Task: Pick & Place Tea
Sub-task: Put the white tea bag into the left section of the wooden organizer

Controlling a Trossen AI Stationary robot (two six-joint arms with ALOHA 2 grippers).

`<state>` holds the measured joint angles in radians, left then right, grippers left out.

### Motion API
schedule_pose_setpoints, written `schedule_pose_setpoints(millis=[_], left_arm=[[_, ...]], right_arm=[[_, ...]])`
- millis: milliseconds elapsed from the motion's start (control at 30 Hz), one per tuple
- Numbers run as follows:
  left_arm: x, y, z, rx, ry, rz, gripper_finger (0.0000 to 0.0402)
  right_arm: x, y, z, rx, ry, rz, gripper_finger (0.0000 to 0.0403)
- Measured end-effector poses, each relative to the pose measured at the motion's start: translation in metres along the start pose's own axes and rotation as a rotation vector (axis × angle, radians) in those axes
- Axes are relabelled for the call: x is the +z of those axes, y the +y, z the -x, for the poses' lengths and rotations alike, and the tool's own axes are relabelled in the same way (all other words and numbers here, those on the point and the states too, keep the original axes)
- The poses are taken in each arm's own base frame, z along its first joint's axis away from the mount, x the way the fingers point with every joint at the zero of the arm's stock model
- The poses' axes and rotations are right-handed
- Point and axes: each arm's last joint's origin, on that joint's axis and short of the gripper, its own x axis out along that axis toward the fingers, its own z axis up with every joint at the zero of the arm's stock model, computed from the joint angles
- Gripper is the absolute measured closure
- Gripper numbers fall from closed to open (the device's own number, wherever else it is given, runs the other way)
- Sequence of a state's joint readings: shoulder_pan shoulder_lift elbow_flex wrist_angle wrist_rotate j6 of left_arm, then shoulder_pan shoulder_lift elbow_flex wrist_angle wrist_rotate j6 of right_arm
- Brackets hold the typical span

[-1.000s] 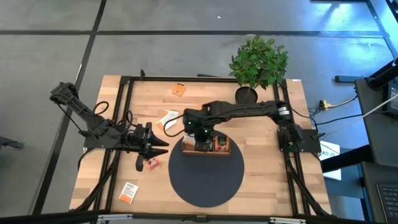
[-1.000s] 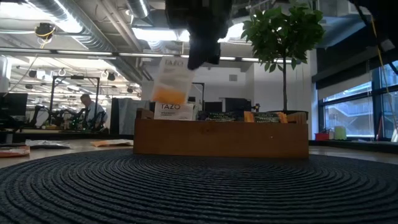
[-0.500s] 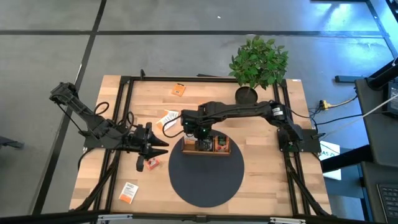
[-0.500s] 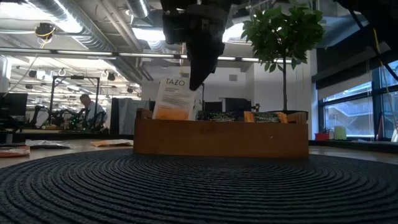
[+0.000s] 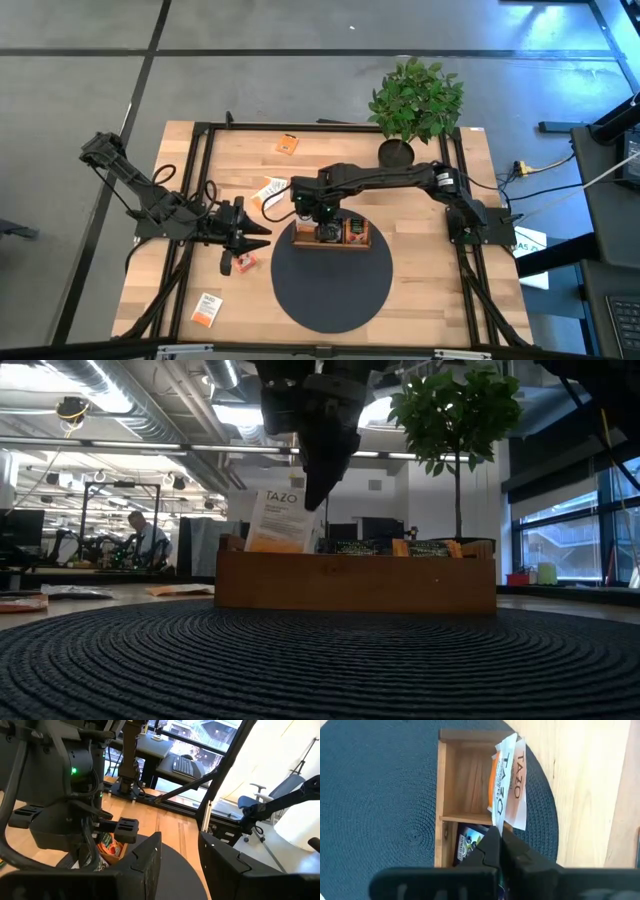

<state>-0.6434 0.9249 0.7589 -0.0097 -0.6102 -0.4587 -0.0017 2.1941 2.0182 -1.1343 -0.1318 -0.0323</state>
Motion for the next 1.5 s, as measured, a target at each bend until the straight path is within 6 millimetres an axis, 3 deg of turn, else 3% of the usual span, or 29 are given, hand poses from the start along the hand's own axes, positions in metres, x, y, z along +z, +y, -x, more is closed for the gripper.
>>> schedule_pose_setpoints(millis=[300,1133,1500], left_arm=[[0.000,0.000,0.000,0.000,0.001,-0.001,0.0277],[0.000,0.000,0.000,0.000,0.002,-0.001,0.0277],[0.000,0.000,0.000,-0.004,0.004,-0.002,0.0277]], right_arm=[[0.000,-0.002,-0.012,0.001,0.028,0.000,0.0388],[0.004,-0.006,-0.011,-0.013,-0.019,-0.004,0.0383],[0.004,-0.011,-0.009,-0.017,-0.020,-0.026,0.0310]])
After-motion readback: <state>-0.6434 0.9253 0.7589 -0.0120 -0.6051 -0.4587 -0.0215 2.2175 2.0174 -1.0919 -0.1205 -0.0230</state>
